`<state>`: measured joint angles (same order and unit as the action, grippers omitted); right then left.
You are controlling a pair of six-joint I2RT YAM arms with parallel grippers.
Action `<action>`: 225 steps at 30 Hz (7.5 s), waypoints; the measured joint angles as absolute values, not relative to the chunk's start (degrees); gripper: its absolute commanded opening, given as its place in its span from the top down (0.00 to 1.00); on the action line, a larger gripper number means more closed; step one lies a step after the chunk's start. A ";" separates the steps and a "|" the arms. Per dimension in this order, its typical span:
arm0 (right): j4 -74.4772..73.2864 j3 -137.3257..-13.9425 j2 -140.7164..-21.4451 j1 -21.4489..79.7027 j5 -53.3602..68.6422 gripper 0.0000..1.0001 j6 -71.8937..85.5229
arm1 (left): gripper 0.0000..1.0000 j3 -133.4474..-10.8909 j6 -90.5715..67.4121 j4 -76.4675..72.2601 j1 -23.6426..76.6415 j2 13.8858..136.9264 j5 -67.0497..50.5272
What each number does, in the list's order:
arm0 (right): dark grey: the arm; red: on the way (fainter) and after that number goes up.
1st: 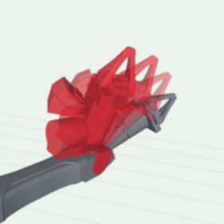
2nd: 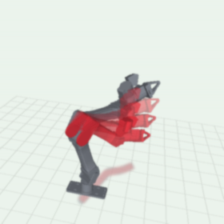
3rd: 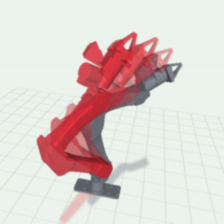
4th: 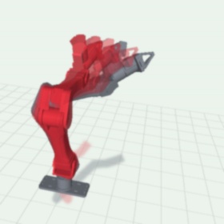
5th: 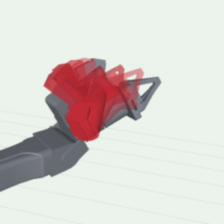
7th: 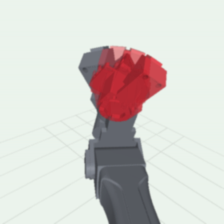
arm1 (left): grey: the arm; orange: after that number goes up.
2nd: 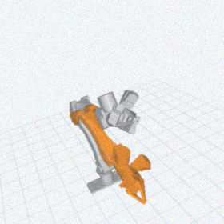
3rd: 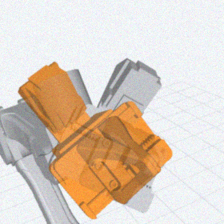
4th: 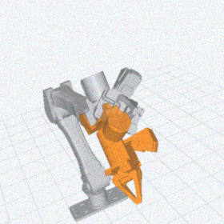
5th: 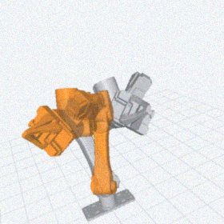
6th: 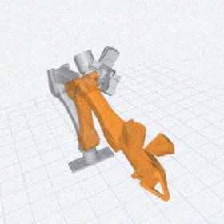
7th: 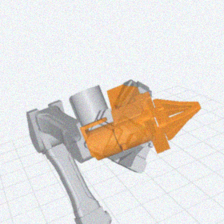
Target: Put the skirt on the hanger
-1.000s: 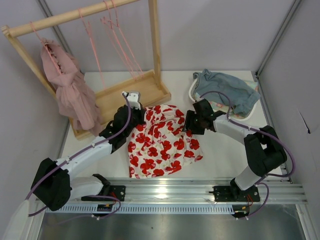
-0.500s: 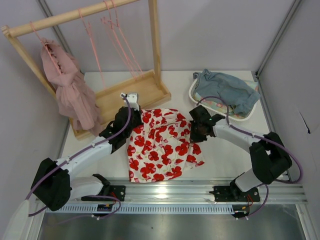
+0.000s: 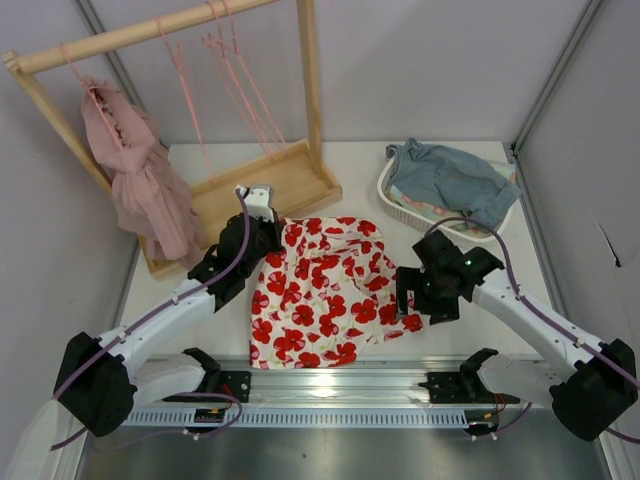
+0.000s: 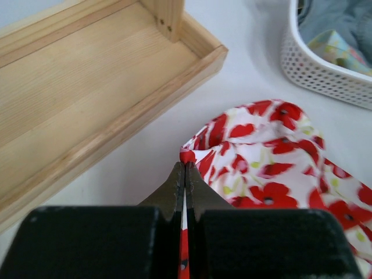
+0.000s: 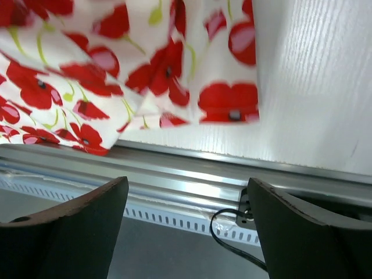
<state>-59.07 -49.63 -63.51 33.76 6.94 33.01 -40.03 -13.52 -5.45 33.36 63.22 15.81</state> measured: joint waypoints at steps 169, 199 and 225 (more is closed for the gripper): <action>-33.65 -34.28 -47.72 34.98 6.81 0.36 35.48 | 1.00 -31.75 -23.59 20.12 34.79 40.27 -5.91; -41.87 -50.11 -62.92 47.24 -12.75 1.00 38.87 | 1.00 -36.38 -22.13 22.35 34.87 35.88 -2.50; -54.85 -121.16 -80.31 13.52 -3.95 1.00 13.74 | 1.00 -84.23 1.23 25.32 34.92 42.41 10.31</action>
